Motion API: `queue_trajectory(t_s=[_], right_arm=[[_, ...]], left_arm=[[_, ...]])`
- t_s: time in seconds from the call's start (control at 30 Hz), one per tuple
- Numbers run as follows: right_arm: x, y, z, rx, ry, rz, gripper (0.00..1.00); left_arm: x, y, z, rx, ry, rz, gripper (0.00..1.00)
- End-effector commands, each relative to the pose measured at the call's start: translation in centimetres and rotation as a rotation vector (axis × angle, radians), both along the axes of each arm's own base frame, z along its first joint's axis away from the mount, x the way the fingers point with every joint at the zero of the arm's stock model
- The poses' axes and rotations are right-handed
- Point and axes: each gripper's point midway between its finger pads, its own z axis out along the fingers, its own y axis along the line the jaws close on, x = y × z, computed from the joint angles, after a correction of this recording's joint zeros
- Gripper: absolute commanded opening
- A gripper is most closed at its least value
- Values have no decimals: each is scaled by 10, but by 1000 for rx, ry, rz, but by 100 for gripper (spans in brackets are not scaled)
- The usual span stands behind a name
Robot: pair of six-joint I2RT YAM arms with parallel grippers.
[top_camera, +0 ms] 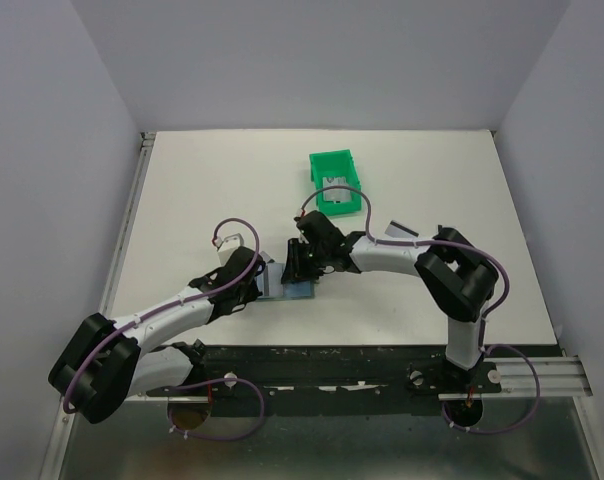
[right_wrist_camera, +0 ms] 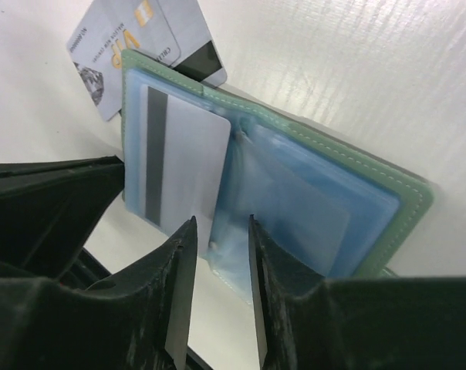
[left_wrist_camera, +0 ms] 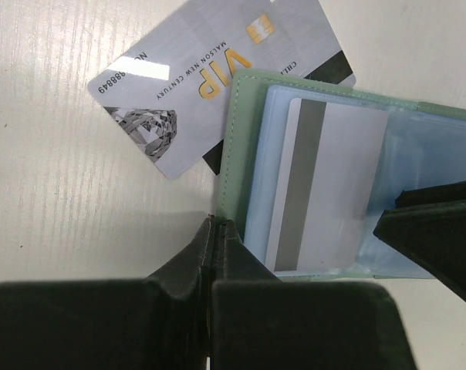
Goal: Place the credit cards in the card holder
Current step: Insert the credit card into the card holder.
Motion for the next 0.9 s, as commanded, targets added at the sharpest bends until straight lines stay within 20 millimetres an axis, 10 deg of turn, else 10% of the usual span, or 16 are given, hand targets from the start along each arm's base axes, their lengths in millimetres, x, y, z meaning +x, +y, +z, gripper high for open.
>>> queue_trajectory(t_s=[0.0, 0.87], right_arm=[[0, -10, -13, -82, 16, -6, 37], [-10, 46, -1, 203, 108, 96, 25]], left_arm=[[-10, 5, -13, 23, 48, -13, 0], [-8, -2, -17, 12, 62, -35, 0]])
